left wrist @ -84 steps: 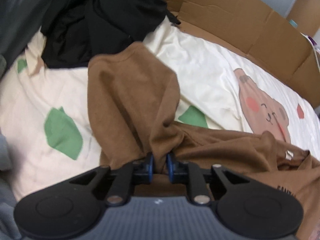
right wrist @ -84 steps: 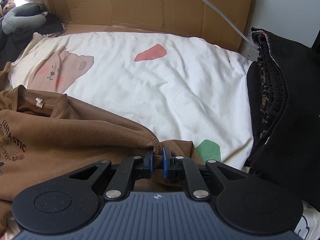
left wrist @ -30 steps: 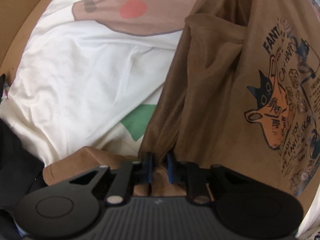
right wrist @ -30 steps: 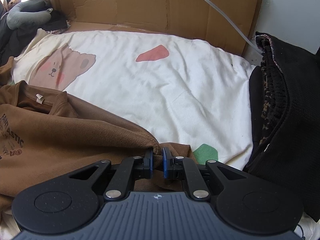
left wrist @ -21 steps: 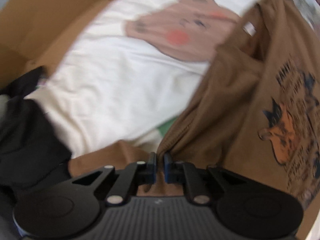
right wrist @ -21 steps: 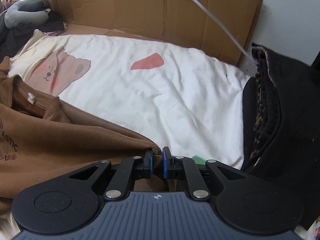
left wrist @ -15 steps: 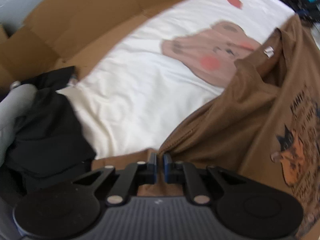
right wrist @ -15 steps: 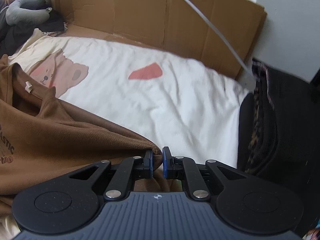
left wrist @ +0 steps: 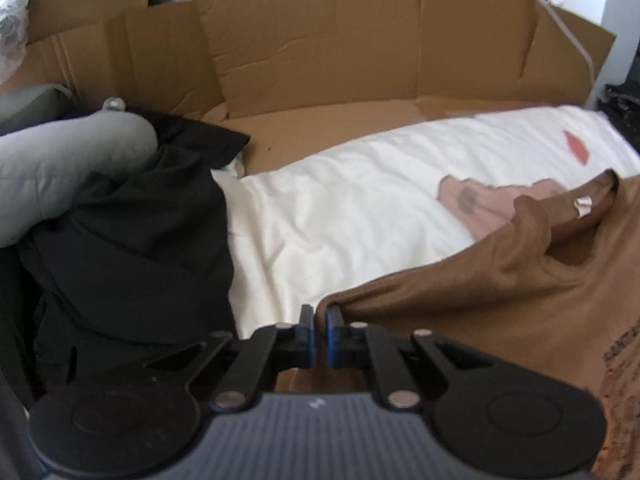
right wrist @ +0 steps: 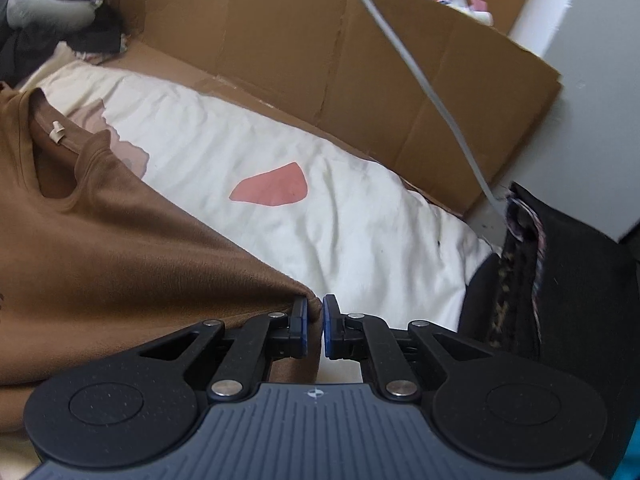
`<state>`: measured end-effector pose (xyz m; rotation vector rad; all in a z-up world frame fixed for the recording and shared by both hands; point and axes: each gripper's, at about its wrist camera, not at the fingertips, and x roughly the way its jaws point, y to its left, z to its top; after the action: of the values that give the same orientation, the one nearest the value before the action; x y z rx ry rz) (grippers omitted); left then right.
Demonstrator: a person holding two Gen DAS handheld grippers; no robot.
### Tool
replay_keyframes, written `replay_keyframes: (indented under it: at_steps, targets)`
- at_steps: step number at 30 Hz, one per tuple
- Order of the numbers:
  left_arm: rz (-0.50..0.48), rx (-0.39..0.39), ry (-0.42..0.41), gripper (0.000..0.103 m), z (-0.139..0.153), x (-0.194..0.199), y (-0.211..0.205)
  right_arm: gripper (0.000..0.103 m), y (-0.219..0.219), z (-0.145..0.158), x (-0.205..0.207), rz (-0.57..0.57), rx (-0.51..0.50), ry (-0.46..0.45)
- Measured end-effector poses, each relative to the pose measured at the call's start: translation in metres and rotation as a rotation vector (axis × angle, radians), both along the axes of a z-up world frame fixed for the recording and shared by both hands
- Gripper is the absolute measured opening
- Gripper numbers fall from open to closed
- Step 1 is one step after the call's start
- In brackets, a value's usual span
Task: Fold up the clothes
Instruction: 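Stretch the T-shirt taut between both closed tools, lifting it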
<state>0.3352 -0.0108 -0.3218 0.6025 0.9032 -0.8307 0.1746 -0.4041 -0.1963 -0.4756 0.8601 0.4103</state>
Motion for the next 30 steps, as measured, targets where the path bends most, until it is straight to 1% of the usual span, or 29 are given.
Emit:
replay_keyframes:
  at_steps: [3,9,13,14,17,18,19,21,22,23,25,26,30]
  targets:
    - [0.031,0.005,-0.016,0.006,-0.011,0.004,-0.004,0.005,0.009,-0.004,0.018,0.024,-0.034,0.009]
    - [0.082,0.013,-0.033,0.006,-0.019,0.016,-0.004,0.005,0.036,-0.013,0.058,0.068,-0.090,0.037]
    - [0.130,-0.030,-0.044,0.006,-0.014,0.026,0.004,0.005,0.052,-0.015,0.079,0.085,-0.114,0.016]
    - [0.138,-0.029,-0.044,0.006,-0.015,0.027,0.005,0.006,0.053,-0.019,0.083,0.087,-0.101,0.036]
    - [0.138,0.042,-0.019,0.006,-0.032,0.030,0.005,0.007,0.054,-0.033,0.093,0.099,-0.047,0.107]
    - [0.138,0.060,-0.014,0.007,-0.038,0.029,0.004,0.007,0.050,-0.037,0.096,0.094,-0.013,0.141]
    - [0.132,0.065,-0.014,0.007,-0.042,0.028,0.004,0.009,0.045,-0.037,0.099,0.081,0.019,0.167]
    - [0.130,0.064,-0.016,0.008,-0.047,0.027,0.004,0.018,0.035,-0.033,0.103,0.058,0.076,0.201]
    - [0.134,0.058,-0.013,0.008,-0.048,0.027,0.005,0.031,0.031,-0.029,0.104,0.060,0.099,0.207]
    - [0.136,0.054,-0.012,0.008,-0.049,0.028,0.006,0.040,0.030,-0.025,0.104,0.073,0.112,0.207]
    - [0.126,0.053,-0.013,0.008,-0.049,0.028,0.007,0.050,0.028,-0.020,0.105,0.106,0.125,0.213]
    - [0.124,0.052,-0.012,0.008,-0.049,0.028,0.007,0.052,0.029,-0.021,0.106,0.117,0.121,0.223]
    - [0.119,0.050,-0.012,0.008,-0.048,0.027,0.010,0.052,0.038,-0.032,0.111,0.144,0.100,0.260]
